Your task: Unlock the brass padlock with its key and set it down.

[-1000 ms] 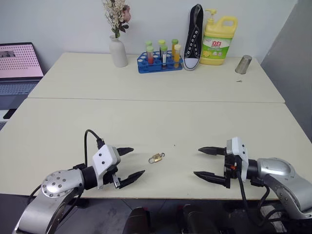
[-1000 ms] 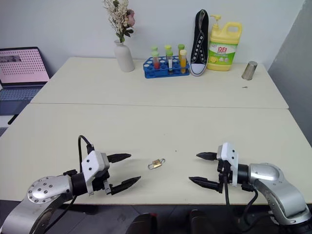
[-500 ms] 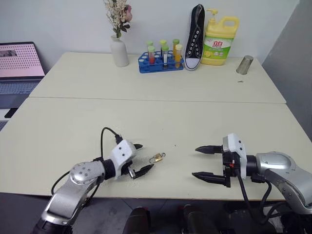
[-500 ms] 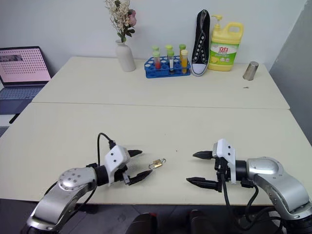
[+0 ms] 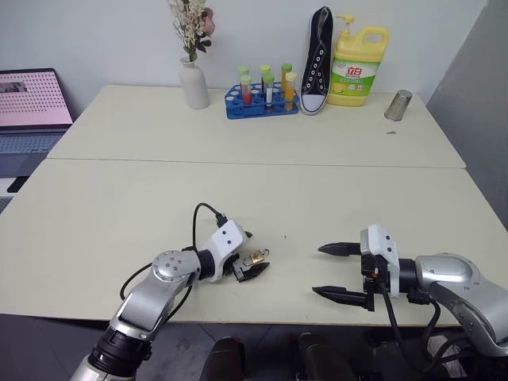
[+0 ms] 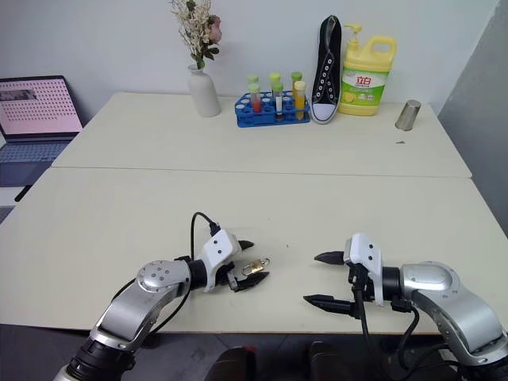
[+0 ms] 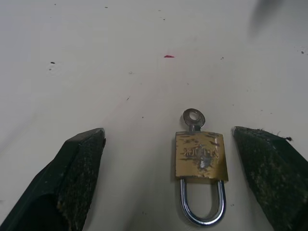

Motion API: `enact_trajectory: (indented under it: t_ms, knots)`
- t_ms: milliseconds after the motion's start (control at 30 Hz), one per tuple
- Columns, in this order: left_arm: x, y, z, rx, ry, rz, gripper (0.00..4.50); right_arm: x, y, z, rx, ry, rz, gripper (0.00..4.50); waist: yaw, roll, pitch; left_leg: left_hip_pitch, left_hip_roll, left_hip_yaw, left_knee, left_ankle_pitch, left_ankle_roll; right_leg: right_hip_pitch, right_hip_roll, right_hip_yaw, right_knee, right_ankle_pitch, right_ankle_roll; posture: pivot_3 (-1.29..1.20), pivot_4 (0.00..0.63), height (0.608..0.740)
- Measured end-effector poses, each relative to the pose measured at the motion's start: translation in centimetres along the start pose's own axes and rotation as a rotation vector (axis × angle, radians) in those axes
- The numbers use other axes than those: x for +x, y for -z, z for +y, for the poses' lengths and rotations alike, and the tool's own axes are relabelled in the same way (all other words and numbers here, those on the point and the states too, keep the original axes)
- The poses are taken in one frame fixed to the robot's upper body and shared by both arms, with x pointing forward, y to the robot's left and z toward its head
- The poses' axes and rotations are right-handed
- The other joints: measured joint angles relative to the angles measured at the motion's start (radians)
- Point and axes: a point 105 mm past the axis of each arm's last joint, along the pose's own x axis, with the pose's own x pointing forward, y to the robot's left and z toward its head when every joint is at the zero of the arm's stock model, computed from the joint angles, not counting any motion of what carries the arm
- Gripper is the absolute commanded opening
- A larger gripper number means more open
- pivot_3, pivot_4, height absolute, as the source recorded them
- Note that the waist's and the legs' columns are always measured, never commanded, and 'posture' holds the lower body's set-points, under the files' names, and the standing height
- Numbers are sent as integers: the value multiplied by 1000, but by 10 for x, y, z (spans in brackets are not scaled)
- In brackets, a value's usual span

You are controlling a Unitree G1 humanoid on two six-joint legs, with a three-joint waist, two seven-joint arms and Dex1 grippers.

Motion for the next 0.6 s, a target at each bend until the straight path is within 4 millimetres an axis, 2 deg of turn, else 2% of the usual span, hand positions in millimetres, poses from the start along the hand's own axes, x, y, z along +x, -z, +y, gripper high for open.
enact_trajectory:
  t_ms: [100, 133, 167, 500, 600]
  knots:
    - [0, 0, 0, -5, 3, 7, 4500, 0, 1, 1, 3, 1, 2, 4485, 0, 0, 0, 1, 0, 0, 0, 0, 0, 1, 0, 0, 0, 0, 0, 0, 150, 740]
    - [0, 0, 0, -6, 7, 9, 4100, 0, 2, 1, 4, 2, 3, 4500, 0, 0, 0, 1, 0, 0, 0, 0, 0, 1, 0, 0, 0, 0, 0, 0, 150, 740]
    - [0, 0, -1, -2, 13, 14, 3910, 0, 1, 2, 2, 2, 2, 4500, 0, 0, 0, 1, 0, 0, 0, 0, 0, 1, 0, 0, 0, 0, 0, 0, 150, 740]
    - [-4, 2, -3, 15, 41, 54, 968, 1, -1, 1, -2, 14, -4, 4500, -1, 0, 0, 6, 1, 0, -1, 0, 0, 6, 0, 0, 0, 0, 0, 0, 150, 740]
    - [-6, 3, -4, 22, 48, 59, 977, 1, -2, 0, -7, 18, -7, 4500, -4, 0, 0, 7, 1, 0, -1, 0, 0, 6, 0, 0, 0, 0, 0, 0, 150, 740]
